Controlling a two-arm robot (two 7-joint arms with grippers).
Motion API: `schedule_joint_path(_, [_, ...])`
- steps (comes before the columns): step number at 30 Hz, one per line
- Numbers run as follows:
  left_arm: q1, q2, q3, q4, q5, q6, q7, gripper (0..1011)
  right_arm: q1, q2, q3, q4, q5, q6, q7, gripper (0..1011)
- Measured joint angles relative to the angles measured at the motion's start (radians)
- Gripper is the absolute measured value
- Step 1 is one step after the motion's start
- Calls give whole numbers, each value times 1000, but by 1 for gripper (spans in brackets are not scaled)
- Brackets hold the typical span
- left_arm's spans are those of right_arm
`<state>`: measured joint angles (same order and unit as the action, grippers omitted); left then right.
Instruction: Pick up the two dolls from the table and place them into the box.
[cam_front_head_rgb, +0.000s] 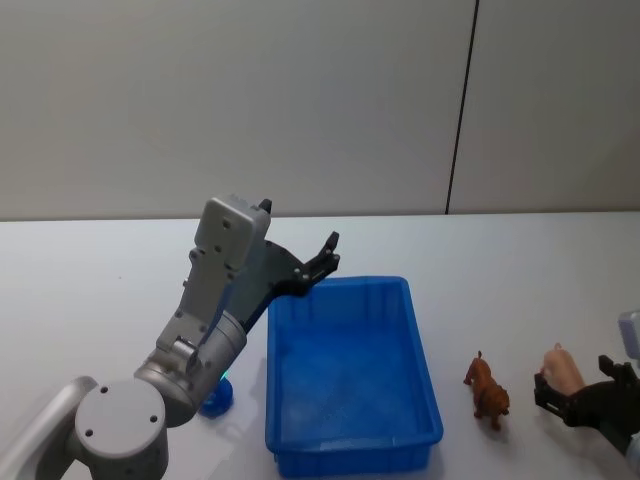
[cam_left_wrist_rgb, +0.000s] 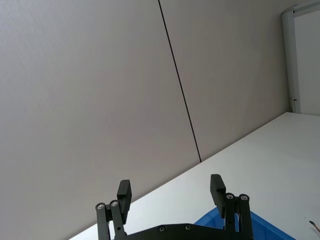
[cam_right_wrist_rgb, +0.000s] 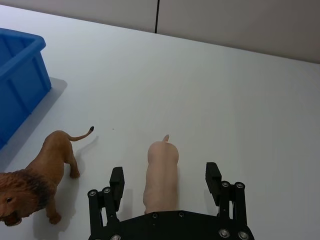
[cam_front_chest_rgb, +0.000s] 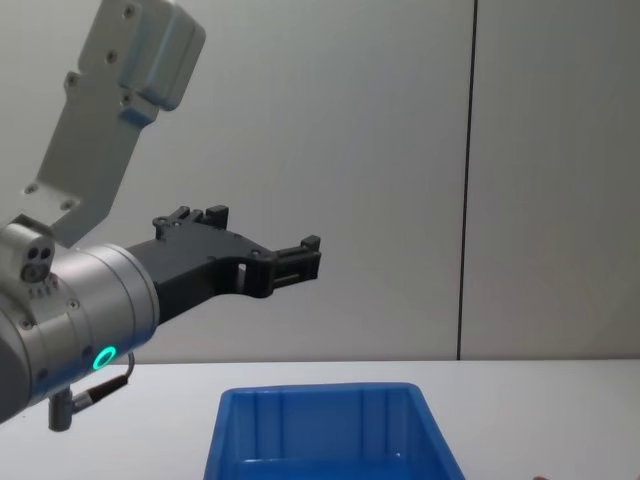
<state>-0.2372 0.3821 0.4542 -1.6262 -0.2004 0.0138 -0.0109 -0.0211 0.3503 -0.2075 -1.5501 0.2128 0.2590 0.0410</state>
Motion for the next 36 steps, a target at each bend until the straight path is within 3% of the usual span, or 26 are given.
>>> schedule_joint_path(21, [0, 0, 0, 0, 0, 0, 0, 1001, 35, -46, -11, 32, 21, 62, -39, 995])
schedule_joint_path(36, [0, 0, 0, 0, 0, 0, 0, 1001, 43, -56, -13, 40, 24, 75, -45, 606])
